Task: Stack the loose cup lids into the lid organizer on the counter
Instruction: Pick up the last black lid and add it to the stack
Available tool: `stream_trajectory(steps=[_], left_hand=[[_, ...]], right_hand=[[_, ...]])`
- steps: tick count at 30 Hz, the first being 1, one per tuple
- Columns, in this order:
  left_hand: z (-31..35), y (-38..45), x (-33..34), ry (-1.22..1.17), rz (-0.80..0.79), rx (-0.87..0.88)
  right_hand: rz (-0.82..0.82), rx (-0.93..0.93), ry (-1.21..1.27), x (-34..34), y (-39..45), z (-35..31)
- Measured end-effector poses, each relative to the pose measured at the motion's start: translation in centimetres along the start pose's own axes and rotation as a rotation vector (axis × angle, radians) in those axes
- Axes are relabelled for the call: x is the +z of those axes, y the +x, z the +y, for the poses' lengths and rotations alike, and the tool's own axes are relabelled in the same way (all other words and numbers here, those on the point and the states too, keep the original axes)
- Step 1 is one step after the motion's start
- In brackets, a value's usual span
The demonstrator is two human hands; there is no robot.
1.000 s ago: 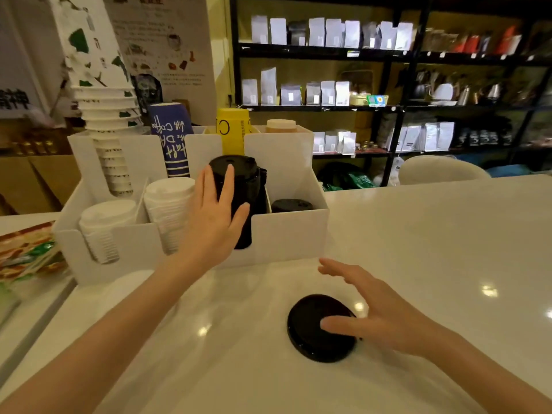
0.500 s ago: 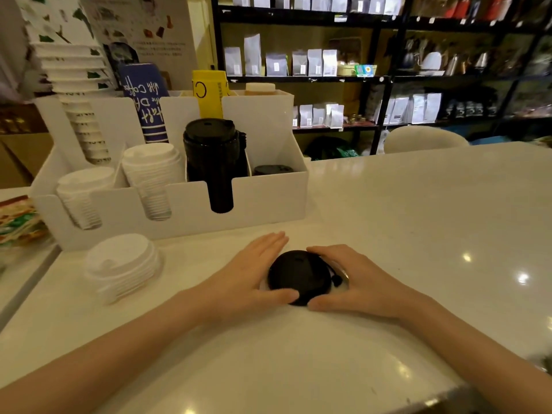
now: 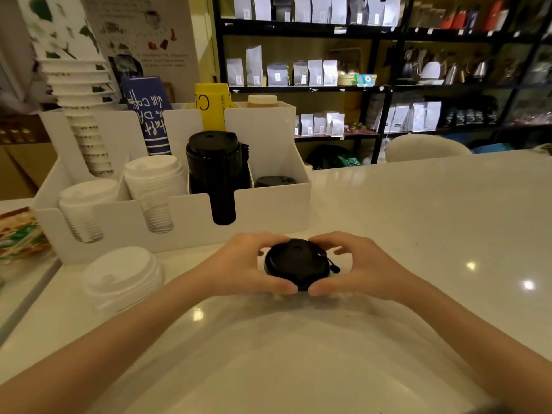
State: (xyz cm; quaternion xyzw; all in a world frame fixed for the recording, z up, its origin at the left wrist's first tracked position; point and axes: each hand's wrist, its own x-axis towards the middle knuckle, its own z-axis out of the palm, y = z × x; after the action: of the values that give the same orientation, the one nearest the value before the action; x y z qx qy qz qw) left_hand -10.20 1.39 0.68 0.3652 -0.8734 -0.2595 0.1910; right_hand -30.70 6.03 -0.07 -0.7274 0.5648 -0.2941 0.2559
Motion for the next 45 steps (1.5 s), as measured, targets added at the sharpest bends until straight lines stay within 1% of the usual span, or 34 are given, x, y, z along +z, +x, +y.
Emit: stream_trajectory(steps=[8, 13, 18, 22, 25, 28, 31, 35, 39, 45], left_hand=[[0.7, 1.3, -6.0, -0.025, 0.154, 0.029], [0.3, 2.1, -10.0, -0.106, 0.264, 0.055], [-0.6, 2.8, -12.8, -0.216, 0.373, 0.046], [-1.7, 3.5, -13.7, -0.307, 0.477, 0.081], [-2.6, 4.1, -14.1, -0.312, 0.576, 0.071], [-3.8, 4.5, -14.0, -0.268, 0.659, 0.046], [-5.0, 5.1, -14.0, -0.186, 0.699, 0.01], [-6.0, 5.7, -13.5, -0.143, 0.724, -0.074], [-6.1, 6.0, -13.0, -0.069, 0.741, -0.091], [-5.9, 6.1, -12.8, 0.038, 0.713, -0.098]], right_hand=[[0.076, -0.113, -0.022, -2.4, 4.1, -4.3], [0.105, -0.199, 0.027, -3.6, 7.2, -7.0], [0.153, -0.266, 0.096, -4.2, 10.5, -9.0], [0.24, -0.292, 0.164, -3.8, 13.3, -9.6], [0.312, -0.297, 0.239, -3.0, 15.3, -9.3], [0.351, -0.301, 0.261, -1.9, 16.9, -8.7], [0.34, -0.298, 0.266, -0.8, 18.1, -8.1], [0.289, -0.301, 0.245, 0.4, 18.8, -7.7], [0.27, -0.291, 0.222, 0.6, 19.1, -7.5], [0.244, -0.288, 0.222, 0.5, 19.1, -7.4]])
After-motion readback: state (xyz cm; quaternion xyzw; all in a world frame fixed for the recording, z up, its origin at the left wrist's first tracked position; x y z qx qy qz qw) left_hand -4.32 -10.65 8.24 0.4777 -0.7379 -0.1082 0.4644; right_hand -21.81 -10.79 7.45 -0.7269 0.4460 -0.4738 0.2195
